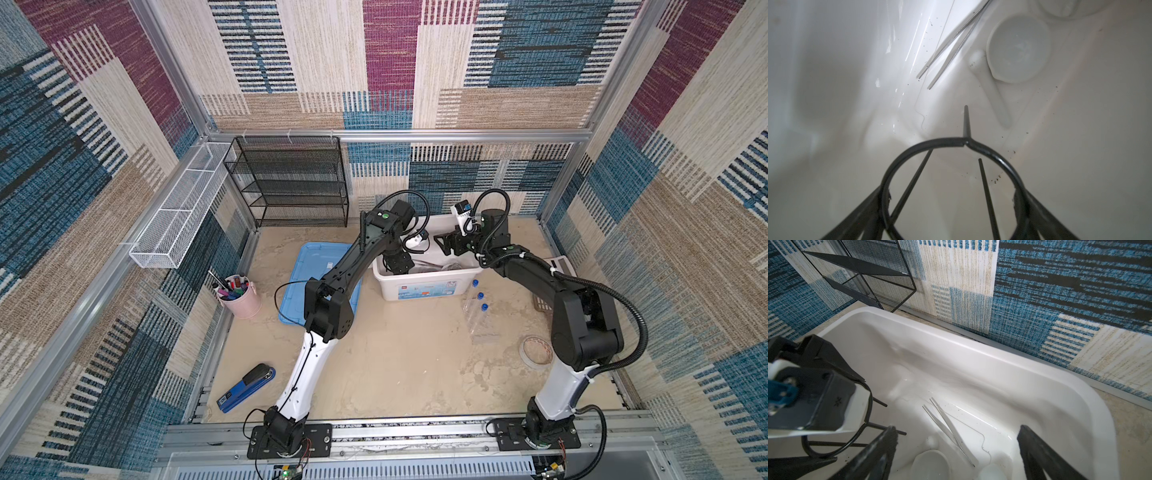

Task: Organize the chemistry lab equipment
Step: 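Lower the ring stand into the bin and open the left gripper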

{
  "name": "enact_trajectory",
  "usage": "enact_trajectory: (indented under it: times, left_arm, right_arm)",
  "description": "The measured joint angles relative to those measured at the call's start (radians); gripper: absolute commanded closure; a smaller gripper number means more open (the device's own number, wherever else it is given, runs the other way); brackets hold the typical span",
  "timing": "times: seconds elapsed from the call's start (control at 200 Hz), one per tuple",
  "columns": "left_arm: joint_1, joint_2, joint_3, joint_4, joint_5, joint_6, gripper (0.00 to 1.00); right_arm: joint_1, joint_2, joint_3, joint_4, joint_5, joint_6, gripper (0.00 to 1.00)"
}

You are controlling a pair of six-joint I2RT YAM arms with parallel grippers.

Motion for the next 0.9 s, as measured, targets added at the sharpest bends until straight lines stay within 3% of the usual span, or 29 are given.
enact_trajectory:
  times: [0.215,0.901]
  left_arm:
    - [-0.008,0.000,0.005,-0.001,-0.034,-0.004,0.01]
    - [-0.031,-0.045,0.061,0.002,-0.096,-0.040,0.01]
  right_arm:
    - [-0.002,-0.001,0.000,0.000,-0.013,0.006,0.07]
    - [-0.008,-0.026,-0.013,-0.001,-0.023,0.027,0.07]
